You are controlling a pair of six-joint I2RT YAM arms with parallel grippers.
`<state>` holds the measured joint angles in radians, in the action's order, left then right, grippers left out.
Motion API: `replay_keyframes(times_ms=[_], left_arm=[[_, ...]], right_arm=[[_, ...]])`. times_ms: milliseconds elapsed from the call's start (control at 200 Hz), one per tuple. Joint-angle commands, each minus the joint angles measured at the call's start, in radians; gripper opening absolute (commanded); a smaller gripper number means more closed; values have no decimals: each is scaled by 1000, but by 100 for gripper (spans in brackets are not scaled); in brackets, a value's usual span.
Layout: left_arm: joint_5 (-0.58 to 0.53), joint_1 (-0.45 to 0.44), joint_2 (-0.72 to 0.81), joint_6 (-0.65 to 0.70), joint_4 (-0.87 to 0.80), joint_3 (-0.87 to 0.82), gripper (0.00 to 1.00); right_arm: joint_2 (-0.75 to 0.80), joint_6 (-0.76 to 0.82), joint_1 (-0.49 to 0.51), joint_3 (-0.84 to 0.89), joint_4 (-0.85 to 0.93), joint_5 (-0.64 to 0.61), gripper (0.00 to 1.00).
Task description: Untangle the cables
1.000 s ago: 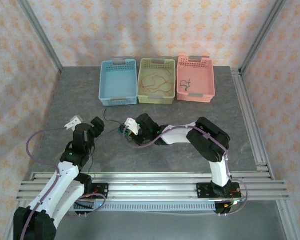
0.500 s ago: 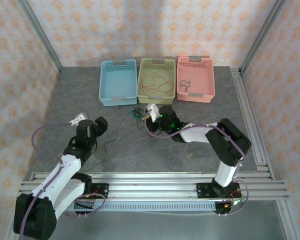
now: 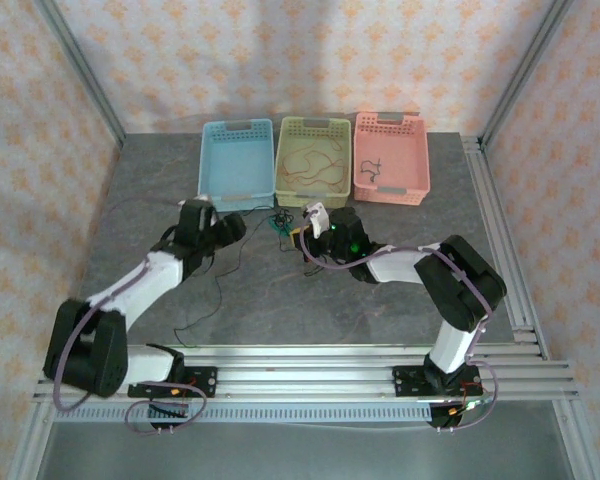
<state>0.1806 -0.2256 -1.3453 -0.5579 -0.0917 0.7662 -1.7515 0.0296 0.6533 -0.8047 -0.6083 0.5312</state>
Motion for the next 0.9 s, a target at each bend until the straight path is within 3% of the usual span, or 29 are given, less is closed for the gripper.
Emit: replay_keyframes(times_ms=[0, 125, 245, 425, 611, 736, 826, 896], left_arm=[[64, -18, -110, 104, -197, 132, 80], [118, -28, -180, 135, -263, 190, 81], [93, -44, -265, 153, -354, 258, 80], [112, -45, -302, 150, -364, 279, 78], [162, -44, -377, 158, -387, 327, 70], [171, -50, -383, 155, -381, 330, 57], [168, -50, -375, 154, -377, 325, 39], [158, -50, -362, 151, -373, 317, 19]], right_arm=[[-17, -18, -8, 4, -60, 24, 0], [-36, -29, -9, 2, -79, 24, 0], [-48, -39, -10, 7, -106, 30, 0], [-41, -43, -17, 20, -125, 24, 0], [-40, -49, -20, 27, -136, 22, 0], [-40, -49, -21, 28, -138, 19, 0], [-41, -49, -21, 29, -141, 18, 0], [-38, -45, -23, 33, -142, 11, 0]])
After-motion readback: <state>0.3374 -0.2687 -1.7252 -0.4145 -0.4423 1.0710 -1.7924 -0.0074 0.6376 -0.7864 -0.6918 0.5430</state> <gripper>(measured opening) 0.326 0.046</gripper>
